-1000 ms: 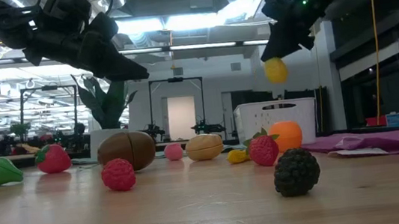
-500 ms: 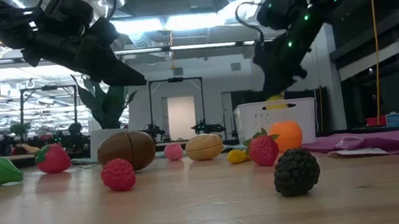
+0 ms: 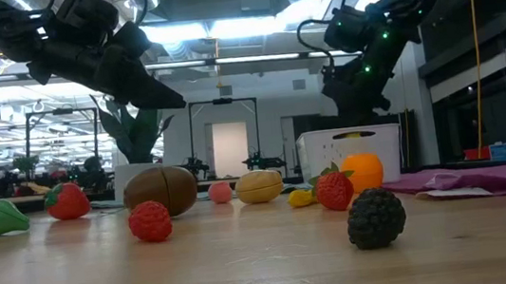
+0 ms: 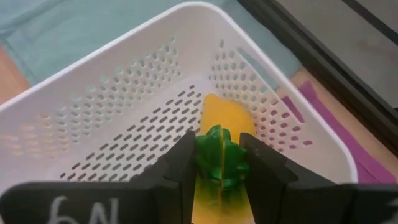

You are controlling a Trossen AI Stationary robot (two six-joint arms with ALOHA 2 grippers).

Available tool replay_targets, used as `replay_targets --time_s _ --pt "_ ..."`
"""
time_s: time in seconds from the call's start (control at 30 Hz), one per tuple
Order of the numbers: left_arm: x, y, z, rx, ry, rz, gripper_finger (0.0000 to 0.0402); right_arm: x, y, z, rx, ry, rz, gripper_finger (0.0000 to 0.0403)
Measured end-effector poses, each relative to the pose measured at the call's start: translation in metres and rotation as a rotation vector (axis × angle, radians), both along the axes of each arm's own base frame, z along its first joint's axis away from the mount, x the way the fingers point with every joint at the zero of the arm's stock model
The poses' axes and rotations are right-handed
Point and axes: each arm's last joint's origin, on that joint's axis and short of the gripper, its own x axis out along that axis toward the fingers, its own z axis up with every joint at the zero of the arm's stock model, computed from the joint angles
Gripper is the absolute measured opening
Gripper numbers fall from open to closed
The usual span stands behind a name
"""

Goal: Pick and placing Produce into tupperware
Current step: Put the yellow pineapple into the white container, then put the orange orange into the white container

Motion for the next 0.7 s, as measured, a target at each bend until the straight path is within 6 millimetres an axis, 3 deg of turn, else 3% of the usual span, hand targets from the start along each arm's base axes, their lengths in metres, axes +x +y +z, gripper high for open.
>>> replay_targets --time_s 0.17,0.47,0.7 --pt "0.0000 0.0000 0.0000 0.000 0.000 0.000 0.0207 -0.0014 0.0009 -0.0013 0.012 0.018 0.000 0.0107" --pt "0.0000 0.0000 0.0000 0.001 0.000 0.000 0.0207 -0.0013 0.0008 -0.0011 0.008 0.019 0.005 0.0196" --pt "0.0000 0.0000 0.0000 0.001 0.000 0.000 0.0207 -0.0011 0.0006 -0.0010 0.001 0.021 0.011 0.0210"
